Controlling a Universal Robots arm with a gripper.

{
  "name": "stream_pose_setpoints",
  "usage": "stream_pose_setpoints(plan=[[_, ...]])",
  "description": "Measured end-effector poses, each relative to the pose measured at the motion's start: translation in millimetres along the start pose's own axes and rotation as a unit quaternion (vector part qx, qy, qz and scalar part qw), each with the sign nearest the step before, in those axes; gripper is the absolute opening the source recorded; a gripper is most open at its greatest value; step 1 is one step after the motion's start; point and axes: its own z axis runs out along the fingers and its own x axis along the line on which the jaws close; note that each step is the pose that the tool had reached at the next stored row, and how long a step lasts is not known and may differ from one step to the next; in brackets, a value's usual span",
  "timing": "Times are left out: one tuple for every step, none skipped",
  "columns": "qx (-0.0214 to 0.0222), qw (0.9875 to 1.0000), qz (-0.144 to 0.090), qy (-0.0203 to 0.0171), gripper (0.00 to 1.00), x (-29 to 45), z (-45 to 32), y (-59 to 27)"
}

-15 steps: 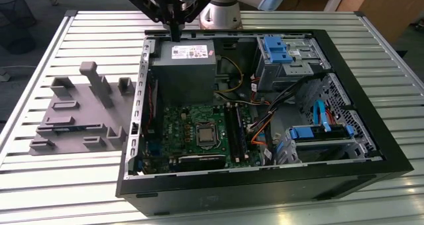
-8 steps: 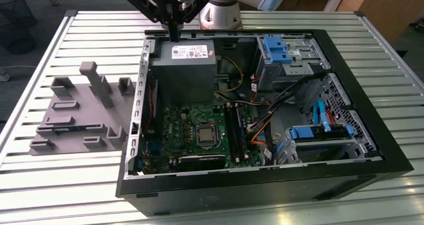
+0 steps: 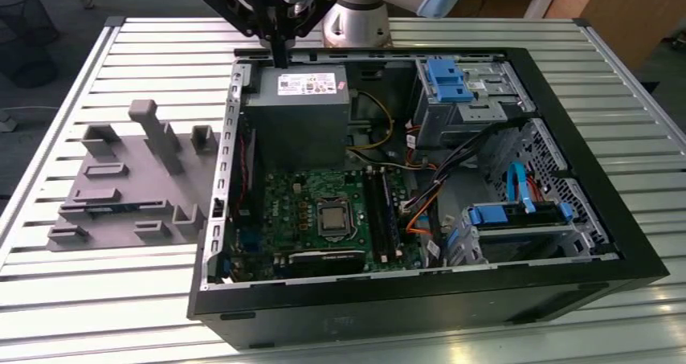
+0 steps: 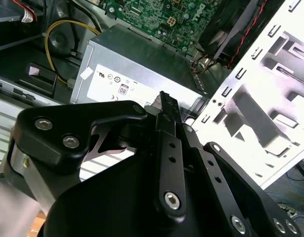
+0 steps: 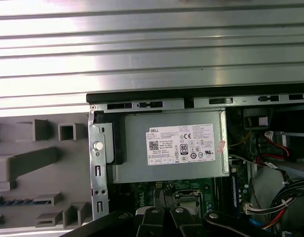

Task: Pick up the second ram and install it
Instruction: 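Reach for the second ram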

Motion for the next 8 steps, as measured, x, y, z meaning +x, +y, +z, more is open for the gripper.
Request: stream_pose_setpoints(plan=[[0.0000, 1.0000, 0.000, 0.0000, 0.11, 0.3, 0.0, 0.0], [0.0000, 1.0000, 0.000, 0.0000, 0.11, 0.6, 0.0, -0.1], [0.0000, 1.0000, 0.000, 0.0000, 0.11, 0.9, 0.1, -0.1], [0.0000, 1.0000, 0.000, 0.0000, 0.11, 1.3, 0.1, -0.1], [0.0000, 1.0000, 0.000, 0.0000, 0.11, 1.6, 0.1, -0.1], [0.0000, 1.0000, 0.000, 0.0000, 0.11, 1.9, 0.1, -0.2], [0.0000, 1.0000, 0.000, 0.0000, 0.11, 2.2, 0.1, -0.2], [0.0000, 1.0000, 0.000, 0.0000, 0.11, 2.4, 0.2, -0.2]])
